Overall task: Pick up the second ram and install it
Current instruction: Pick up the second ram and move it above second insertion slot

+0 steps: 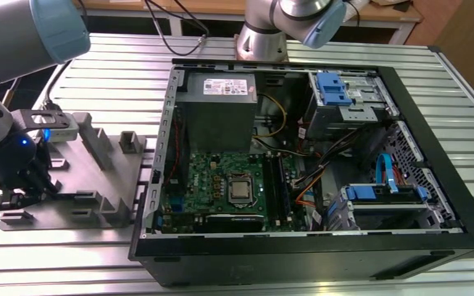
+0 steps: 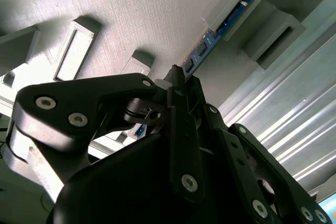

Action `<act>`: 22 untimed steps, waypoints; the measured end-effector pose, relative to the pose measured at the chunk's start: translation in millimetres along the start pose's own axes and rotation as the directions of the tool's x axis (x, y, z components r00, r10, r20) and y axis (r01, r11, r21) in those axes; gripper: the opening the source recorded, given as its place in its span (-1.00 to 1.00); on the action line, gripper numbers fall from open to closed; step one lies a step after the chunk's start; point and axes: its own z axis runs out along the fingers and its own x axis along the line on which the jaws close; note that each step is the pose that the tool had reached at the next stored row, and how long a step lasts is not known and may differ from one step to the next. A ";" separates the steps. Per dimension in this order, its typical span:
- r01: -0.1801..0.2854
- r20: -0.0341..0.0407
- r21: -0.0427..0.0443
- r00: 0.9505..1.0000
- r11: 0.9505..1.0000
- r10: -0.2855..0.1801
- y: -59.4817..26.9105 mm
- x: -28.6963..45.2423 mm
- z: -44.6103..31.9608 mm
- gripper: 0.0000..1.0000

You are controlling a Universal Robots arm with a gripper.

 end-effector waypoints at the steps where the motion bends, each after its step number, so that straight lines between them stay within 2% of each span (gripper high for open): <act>1: 0.000 0.000 0.000 1.000 1.000 0.000 0.0 0.0 0.0 -0.63; 8: -0.003 0.000 0.003 1.000 1.000 0.003 0.5 -0.1 0.0 -0.63; 13: -0.037 0.001 0.004 0.999 0.999 0.037 0.5 -0.1 0.0 -0.63; 22: -0.037 0.001 0.004 0.999 0.999 0.037 0.5 -0.1 0.0 -0.67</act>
